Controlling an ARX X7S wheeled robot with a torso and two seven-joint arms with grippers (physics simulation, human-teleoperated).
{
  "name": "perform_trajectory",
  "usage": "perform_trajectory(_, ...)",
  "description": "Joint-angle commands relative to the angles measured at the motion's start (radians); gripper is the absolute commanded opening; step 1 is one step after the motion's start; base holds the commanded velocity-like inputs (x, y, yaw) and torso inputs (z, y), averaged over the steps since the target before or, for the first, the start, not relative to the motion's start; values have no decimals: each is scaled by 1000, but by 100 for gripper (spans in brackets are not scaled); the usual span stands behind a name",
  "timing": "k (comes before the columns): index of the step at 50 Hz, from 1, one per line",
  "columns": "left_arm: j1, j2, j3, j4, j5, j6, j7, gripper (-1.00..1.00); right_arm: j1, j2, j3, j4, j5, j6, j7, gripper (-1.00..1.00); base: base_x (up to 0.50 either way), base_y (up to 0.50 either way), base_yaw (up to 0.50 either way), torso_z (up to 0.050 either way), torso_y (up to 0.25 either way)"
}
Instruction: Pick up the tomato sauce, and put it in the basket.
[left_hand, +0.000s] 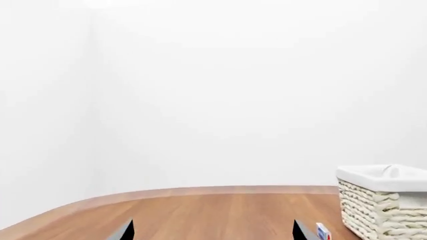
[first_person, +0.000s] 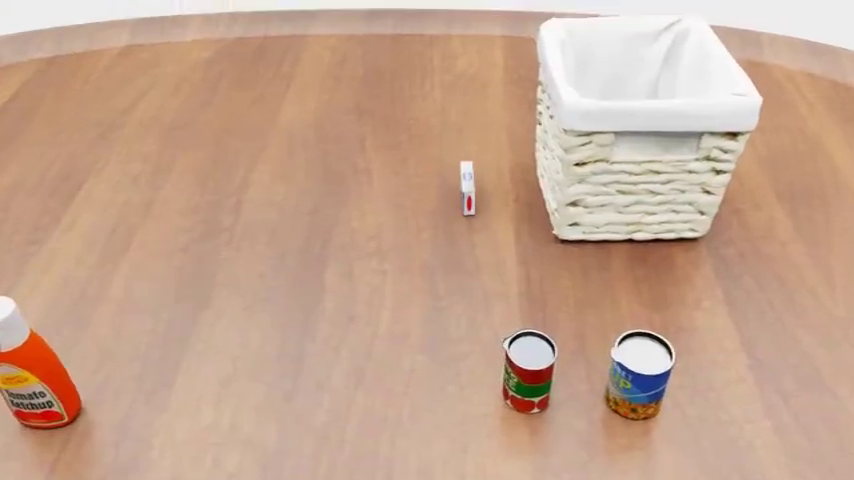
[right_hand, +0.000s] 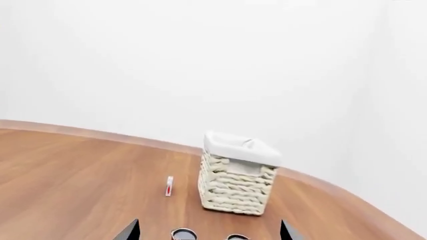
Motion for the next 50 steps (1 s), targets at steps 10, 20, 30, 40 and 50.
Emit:
perform_trajectory(10, -1, -25, 20, -1, 4, -2, -31, 100, -6, 26, -25, -2, -10, -1, 23, 100, 421, 0, 0, 0, 0)
perform_trajectory(20, -6, -35, 30, -10, 6, 1, -42, 100, -5, 38, -32, 1, -11, -3, 32, 100, 421, 0, 0, 0, 0)
perform_trajectory(30, -8, -44, 33, -11, -1, 0, -52, 100, -4, 45, -40, 0, -11, 2, 39, 100, 422, 0, 0, 0, 0)
perform_trajectory(40, -7, -55, 42, -10, -3, -1, -59, 100, -5, 55, -43, -2, -7, 2, 48, 100, 421, 0, 0, 0, 0)
perform_trajectory(50, -7, -69, 52, -8, -17, -6, -58, 100, -5, 64, -49, -3, -4, 2, 55, 100, 419, 0, 0, 0, 0)
